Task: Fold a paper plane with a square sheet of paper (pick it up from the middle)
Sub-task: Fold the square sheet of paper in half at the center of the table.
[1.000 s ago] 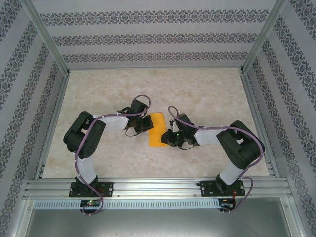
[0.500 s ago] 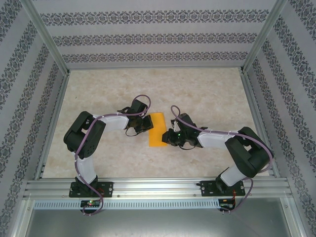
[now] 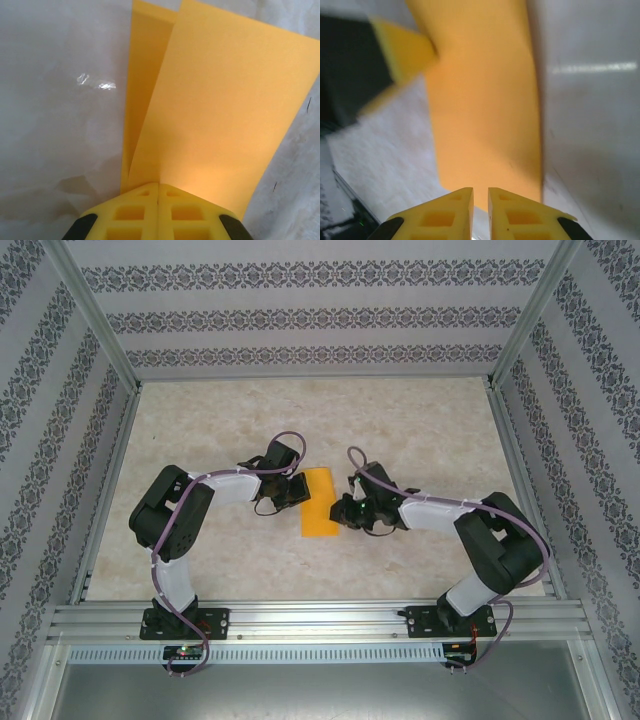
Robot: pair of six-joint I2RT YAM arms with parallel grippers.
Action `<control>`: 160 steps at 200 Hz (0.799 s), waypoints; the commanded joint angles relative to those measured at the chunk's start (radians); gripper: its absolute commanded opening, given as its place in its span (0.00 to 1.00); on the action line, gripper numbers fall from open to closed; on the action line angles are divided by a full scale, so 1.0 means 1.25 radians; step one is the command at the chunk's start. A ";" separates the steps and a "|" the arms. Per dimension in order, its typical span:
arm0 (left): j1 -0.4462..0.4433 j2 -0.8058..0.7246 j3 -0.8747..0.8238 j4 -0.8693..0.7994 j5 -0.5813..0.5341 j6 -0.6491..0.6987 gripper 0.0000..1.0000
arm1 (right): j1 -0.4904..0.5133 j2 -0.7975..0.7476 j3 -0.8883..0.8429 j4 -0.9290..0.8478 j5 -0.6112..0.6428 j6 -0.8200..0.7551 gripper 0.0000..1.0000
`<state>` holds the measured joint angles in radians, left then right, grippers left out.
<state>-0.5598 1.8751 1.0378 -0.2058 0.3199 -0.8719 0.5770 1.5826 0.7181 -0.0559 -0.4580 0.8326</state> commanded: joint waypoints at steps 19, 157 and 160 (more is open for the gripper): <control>-0.010 0.034 -0.003 -0.071 -0.038 0.019 0.04 | -0.054 0.081 0.136 0.041 -0.022 -0.042 0.16; -0.010 0.037 0.002 -0.092 -0.051 0.031 0.04 | -0.085 0.198 0.195 0.016 -0.027 -0.044 0.17; -0.010 0.037 0.002 -0.093 -0.052 0.031 0.04 | -0.087 0.193 0.200 0.014 -0.030 -0.045 0.17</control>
<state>-0.5598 1.8778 1.0431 -0.2138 0.3191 -0.8635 0.4797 1.8851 0.9382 0.0040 -0.4946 0.7925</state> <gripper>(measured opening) 0.067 0.161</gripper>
